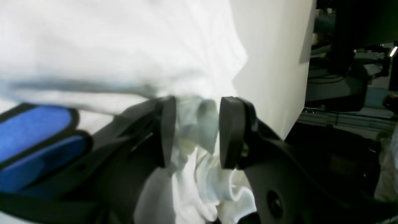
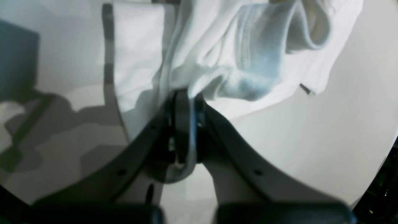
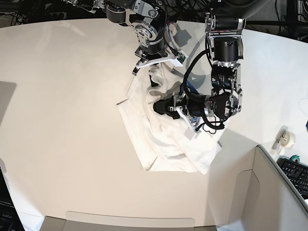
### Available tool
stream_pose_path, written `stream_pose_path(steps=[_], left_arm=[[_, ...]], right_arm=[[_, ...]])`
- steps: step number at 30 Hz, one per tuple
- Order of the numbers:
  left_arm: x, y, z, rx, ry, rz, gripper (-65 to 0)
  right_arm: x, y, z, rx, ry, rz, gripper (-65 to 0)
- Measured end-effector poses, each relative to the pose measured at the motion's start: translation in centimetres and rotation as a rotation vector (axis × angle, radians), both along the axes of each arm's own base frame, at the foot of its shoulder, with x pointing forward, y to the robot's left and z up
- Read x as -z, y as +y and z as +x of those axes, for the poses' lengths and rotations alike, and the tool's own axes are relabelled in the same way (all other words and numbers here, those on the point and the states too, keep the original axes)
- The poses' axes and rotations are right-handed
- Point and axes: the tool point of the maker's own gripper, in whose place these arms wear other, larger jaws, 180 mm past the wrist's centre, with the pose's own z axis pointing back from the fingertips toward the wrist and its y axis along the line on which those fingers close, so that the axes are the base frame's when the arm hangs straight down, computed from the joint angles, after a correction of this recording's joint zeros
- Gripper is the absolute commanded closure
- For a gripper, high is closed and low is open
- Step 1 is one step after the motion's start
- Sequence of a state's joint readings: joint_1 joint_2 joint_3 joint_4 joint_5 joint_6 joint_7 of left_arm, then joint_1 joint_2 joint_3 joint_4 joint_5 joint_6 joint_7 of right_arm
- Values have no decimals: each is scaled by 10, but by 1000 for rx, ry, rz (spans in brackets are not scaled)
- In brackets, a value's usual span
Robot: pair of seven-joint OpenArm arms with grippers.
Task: Layout the t-shirt on the table in an organized manner, then fold the t-shirt properly
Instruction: 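Grasp the shirt fabric near the blue print with the left gripper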
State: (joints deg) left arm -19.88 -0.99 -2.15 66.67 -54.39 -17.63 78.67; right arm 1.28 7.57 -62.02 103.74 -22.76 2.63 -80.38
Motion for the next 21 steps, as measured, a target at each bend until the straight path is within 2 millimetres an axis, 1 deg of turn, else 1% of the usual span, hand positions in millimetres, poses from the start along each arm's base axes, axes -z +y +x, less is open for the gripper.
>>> stream_pose_path(steps=[3,6,7,8,9,12,14,15,19,21], left_arm=[[0,-9,-1,34,-16,22,-238],[-2,-16,6,18,-54,22,-237],[-2,-14,8,12,-63,28,-237],[-2,-8,11,7,-69,45,-237],[0,1,16,-9,-78,75,-237],[4,38,30,-82,-78,168,-237],[5,50,31,-93,-75,187,-237],[6,50,30,-91,-73,188,-237],[10,36,22,-74,-56,160,-237],[14,36,19,-84,-51,153,-236]], right_arm=[[0,0,0,0,0,0,0],[0,0,0,0,0,0,0],[0,0,0,0,0,0,0],[0,0,0,0,0,0,0],[0,0,0,0,0,0,0],[0,0,0,0,0,0,0],[0,0,0,1,0,0,0],[0,0,0,1,0,0,0],[0,0,0,0,0,0,0],[0,0,0,0,0,0,0]])
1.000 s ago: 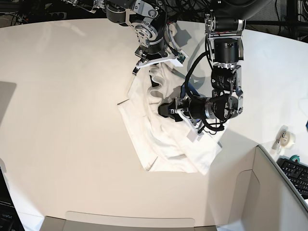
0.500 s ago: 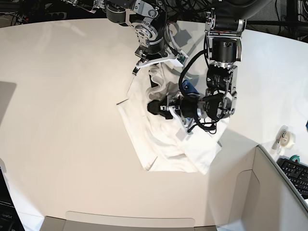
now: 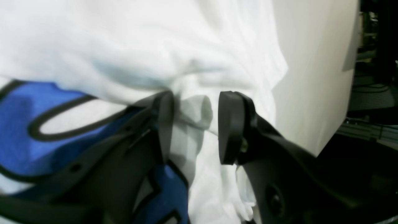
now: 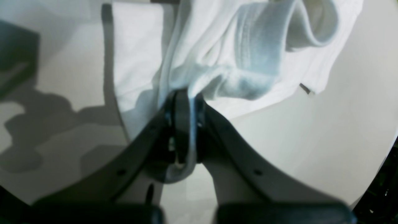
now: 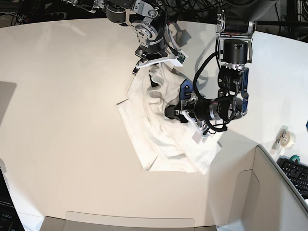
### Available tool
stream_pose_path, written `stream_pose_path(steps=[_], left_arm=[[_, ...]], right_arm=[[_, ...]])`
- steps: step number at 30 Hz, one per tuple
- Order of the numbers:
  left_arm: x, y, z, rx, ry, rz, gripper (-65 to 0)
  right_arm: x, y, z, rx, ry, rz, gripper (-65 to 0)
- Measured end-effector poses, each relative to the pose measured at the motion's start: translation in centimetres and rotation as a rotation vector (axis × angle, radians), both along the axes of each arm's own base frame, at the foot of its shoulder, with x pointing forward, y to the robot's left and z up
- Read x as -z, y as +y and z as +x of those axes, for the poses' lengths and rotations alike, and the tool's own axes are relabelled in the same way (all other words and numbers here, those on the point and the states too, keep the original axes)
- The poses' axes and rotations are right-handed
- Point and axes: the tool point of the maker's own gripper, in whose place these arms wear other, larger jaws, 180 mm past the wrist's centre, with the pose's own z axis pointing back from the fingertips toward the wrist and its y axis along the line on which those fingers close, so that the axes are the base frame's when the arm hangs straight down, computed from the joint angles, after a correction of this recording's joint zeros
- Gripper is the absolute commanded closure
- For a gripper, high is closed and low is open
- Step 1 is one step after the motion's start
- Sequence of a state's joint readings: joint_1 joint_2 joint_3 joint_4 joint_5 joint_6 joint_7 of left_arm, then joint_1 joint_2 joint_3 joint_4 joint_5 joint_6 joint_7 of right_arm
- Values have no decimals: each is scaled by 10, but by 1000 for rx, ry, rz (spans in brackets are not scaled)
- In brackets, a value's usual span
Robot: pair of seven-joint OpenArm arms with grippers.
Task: Layout the t-shirt on the table in an organized manner, then fold the t-shirt properly
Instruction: 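Grasp the shirt fabric near the blue print with the left gripper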
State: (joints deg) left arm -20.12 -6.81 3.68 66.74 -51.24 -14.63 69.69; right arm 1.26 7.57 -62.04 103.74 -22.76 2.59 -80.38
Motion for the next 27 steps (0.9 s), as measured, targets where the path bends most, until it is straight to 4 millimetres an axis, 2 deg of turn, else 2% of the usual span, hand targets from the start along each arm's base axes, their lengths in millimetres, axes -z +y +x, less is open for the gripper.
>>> stream_pose_path(steps=[6,13,23,27], left_arm=[[3,13,-2,-6,6,16,-236],[3,48,8,-65,-32,75,-224],[4,53,10,-101,-18,79,-224],[4,41,11,-113,-7,56,-224]], right_arm=[[2,0,-4,1,10,0,0],[2,0,-4,0,10,0,0],[2,0,-4,0,10,1,0],[2,0,-4,0,10,0,0]])
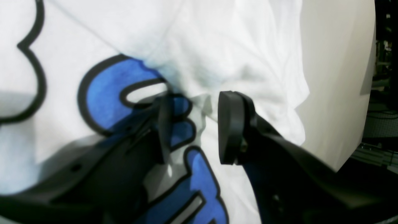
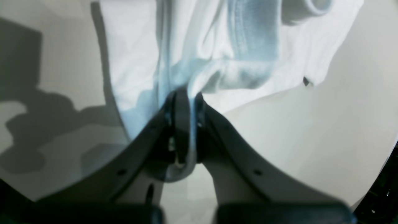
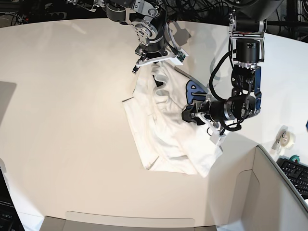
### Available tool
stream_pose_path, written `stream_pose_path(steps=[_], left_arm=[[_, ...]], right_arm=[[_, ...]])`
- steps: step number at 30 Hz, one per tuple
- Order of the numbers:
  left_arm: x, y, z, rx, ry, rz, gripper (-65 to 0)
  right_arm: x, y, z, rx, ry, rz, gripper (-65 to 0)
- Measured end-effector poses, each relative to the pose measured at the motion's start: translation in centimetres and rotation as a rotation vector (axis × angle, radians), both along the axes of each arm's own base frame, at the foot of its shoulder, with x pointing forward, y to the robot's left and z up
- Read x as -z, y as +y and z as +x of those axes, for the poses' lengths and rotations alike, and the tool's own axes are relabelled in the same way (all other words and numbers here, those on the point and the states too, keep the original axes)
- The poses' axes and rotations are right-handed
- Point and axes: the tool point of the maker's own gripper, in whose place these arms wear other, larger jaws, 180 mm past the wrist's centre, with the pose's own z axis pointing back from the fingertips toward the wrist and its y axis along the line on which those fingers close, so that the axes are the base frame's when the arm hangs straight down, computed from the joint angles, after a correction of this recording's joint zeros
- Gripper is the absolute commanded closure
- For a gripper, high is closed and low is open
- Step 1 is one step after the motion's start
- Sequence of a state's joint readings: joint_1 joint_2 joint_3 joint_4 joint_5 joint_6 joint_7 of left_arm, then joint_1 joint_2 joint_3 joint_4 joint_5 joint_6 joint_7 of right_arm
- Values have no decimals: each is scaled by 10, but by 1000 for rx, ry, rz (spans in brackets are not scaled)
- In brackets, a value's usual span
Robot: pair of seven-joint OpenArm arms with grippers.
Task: Layout the t-shirt on the table in an organized manner, then fold the t-shirt properly
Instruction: 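Grasp the shirt fabric near the blue print with the left gripper, then pull the fabric with the left gripper away from the right gripper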
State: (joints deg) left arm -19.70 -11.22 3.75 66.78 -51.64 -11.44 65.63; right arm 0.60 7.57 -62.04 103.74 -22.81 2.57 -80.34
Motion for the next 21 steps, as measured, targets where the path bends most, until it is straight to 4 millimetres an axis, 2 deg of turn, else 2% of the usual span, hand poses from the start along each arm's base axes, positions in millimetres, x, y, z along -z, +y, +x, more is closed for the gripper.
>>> stream_pose_path(steps=[5,10,18,21], left_arm=[[-8,-31,4,32,-4,-38,-224],[-14,-48,7,46,-14,-70,-224],[-8,-88,-8,141,13,-59,-224],[-10,-94,-8,145,11,-73,-226]], right_arm=[[0,0,0,0,0,0,0],[0,0,-1,-1,2,0,0],[1,0,-2,0,5,0,0],[1,0,-2,2,6,1,0]])
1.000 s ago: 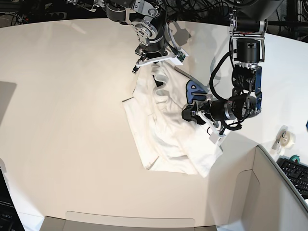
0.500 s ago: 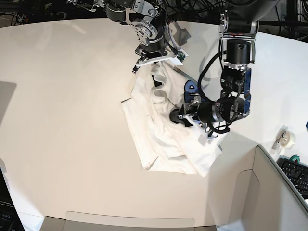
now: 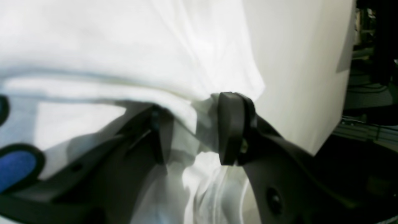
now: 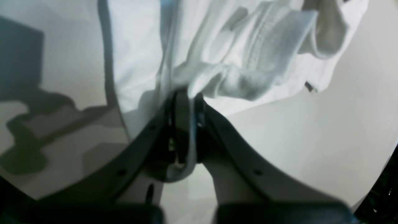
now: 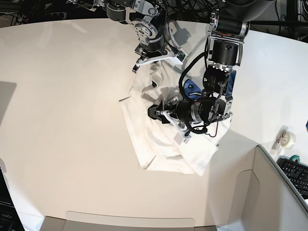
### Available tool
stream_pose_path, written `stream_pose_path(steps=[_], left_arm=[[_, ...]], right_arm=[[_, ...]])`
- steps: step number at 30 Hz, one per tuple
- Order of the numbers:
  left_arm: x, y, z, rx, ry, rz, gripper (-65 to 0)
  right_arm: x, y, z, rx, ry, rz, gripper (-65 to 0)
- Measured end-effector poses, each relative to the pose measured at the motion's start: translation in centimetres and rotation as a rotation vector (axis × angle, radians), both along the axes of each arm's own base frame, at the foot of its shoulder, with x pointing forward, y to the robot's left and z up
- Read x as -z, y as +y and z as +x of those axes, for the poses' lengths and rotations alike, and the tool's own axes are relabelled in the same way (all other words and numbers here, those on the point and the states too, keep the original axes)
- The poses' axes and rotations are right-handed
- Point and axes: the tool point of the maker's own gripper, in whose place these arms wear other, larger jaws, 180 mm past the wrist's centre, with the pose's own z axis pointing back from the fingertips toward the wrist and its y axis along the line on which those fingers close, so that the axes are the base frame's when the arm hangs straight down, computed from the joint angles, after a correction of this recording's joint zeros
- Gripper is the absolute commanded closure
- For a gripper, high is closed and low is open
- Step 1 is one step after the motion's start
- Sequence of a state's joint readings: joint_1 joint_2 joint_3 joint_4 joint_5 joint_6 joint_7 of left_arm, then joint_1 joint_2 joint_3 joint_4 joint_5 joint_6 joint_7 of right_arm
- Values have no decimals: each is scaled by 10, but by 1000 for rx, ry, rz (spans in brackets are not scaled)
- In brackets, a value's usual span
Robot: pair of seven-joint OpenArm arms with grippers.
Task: Layout the t-shirt on the table in an organized manner, then fold the t-shirt properly
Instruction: 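Pull the fabric with the left gripper away from the right gripper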
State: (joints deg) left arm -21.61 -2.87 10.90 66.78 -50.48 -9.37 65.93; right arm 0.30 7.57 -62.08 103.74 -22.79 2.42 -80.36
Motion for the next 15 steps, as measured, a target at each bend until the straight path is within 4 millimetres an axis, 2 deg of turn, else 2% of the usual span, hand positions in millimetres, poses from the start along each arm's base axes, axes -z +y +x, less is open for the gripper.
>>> stream_pose_path(steps=[11,13,15], left_arm=[[0,-1,0,1,1,0,-219],[0,-1,0,0,1,0,-171],[1,-1,0,-2,4,1,-74]], right_arm=[[1,0,-2,2,6,1,0],[1,0,-3,3,7,1,0],[1,0,-3,3,7,1,0]])
